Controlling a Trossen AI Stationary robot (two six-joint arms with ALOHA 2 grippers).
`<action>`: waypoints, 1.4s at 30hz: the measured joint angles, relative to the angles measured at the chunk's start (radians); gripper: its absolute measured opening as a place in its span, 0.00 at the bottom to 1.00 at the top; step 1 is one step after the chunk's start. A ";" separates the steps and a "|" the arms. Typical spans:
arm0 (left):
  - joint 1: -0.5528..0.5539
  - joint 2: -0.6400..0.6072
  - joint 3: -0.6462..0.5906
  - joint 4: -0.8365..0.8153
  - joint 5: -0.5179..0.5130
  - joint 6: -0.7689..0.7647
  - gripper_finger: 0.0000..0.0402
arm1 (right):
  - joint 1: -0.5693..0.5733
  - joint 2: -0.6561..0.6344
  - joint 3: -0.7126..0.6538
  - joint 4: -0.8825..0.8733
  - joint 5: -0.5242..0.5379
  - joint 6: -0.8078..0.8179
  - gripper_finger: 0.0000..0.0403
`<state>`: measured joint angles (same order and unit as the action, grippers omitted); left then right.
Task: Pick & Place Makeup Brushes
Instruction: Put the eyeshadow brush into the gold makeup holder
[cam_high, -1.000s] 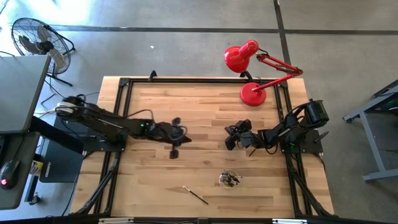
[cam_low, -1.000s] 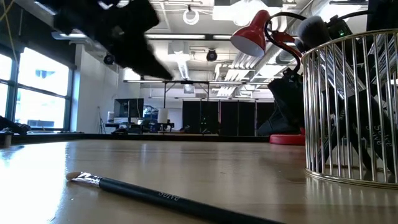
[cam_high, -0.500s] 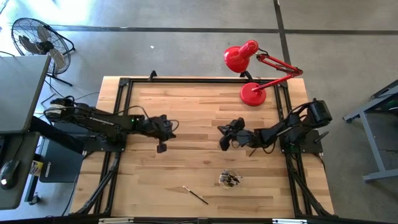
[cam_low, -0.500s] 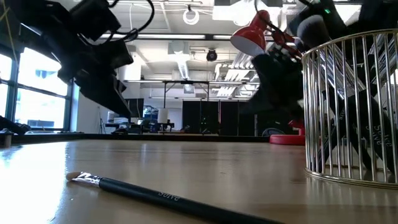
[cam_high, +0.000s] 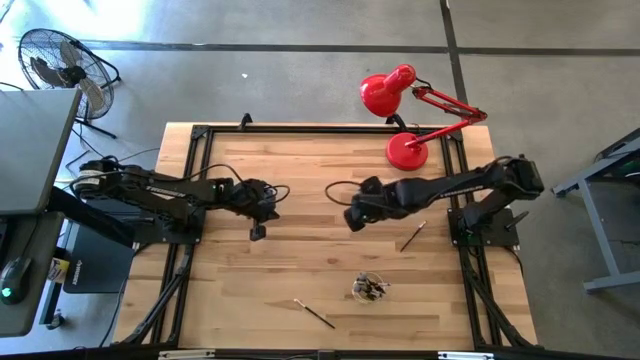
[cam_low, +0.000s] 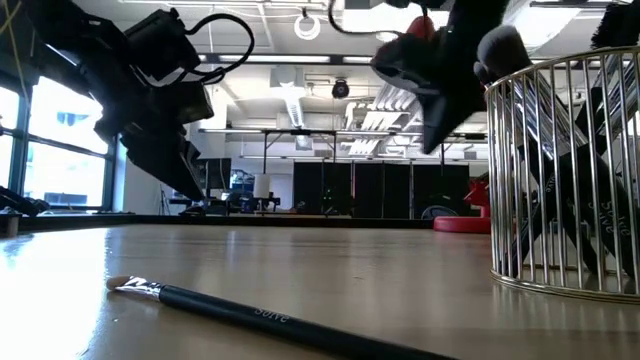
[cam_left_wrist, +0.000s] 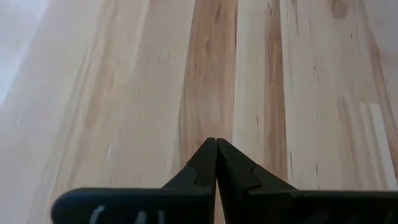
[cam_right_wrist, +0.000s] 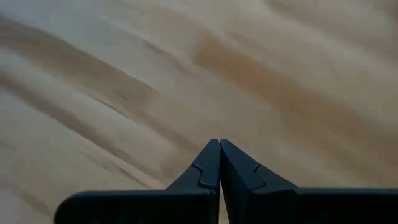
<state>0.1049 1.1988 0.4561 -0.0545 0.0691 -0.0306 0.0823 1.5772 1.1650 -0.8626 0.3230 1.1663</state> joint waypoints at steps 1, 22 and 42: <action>0.000 0.000 0.000 -0.001 0.000 0.000 0.00 | -0.004 0.000 0.012 -0.072 -0.032 0.063 0.00; 0.000 0.000 0.000 0.005 0.018 -0.001 0.00 | 0.005 -0.214 -0.418 -0.238 -0.219 0.697 0.21; 0.000 0.000 0.002 0.061 0.004 -0.001 0.00 | -0.139 -0.348 -0.699 0.021 -0.253 0.758 0.21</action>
<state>0.1047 1.1984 0.4576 0.0067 0.0726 -0.0311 -0.0571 1.2293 0.4660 -0.8418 0.0700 1.9246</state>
